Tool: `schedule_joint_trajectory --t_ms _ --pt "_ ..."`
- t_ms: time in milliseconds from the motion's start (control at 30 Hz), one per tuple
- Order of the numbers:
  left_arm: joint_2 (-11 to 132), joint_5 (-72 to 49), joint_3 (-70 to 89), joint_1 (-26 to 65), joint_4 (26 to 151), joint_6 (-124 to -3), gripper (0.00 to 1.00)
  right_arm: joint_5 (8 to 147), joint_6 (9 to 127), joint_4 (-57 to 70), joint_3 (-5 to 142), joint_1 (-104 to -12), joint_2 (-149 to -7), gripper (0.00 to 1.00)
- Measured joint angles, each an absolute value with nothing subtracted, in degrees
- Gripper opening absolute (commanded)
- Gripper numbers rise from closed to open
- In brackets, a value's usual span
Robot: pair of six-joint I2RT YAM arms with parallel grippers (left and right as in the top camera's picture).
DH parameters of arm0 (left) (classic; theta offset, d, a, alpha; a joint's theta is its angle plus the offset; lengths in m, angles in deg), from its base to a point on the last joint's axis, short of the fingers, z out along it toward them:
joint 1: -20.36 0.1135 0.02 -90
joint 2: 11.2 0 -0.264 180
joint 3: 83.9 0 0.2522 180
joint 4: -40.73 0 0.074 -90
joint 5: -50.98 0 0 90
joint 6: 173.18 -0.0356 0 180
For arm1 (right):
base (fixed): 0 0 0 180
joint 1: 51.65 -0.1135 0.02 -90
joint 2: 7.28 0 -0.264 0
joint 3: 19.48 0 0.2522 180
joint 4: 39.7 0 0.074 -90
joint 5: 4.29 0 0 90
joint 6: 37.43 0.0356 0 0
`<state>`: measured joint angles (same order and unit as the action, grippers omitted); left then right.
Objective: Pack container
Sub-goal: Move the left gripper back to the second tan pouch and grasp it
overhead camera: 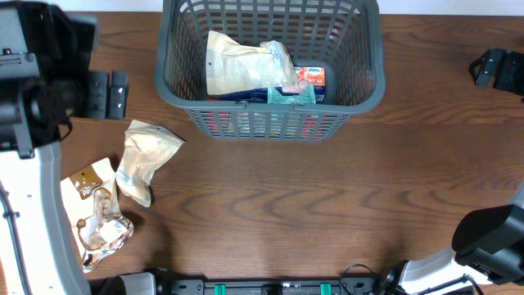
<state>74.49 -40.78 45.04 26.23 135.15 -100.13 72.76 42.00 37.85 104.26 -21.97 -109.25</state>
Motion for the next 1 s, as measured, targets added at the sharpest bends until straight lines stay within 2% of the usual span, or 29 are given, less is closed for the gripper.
schedule_joint_trajectory --t_ms 167,533,733,1000 --pt "74.95 -40.71 31.83 29.71 131.46 -102.14 0.99 72.57 42.00 37.83 104.26 -21.97 -109.25 0.99" --pt "76.24 -38.94 -0.19 31.81 104.99 -119.54 0.99 72.41 41.78 37.83 104.26 -22.24 -109.25 0.99" --pt "77.13 -36.19 -8.99 31.81 95.83 -125.77 0.99 72.41 41.78 37.80 104.26 -22.32 -109.25 0.99" --pt "85.90 -35.44 -12.54 31.83 90.65 -130.43 0.99 72.41 41.76 37.91 104.26 -22.32 -109.25 0.99"
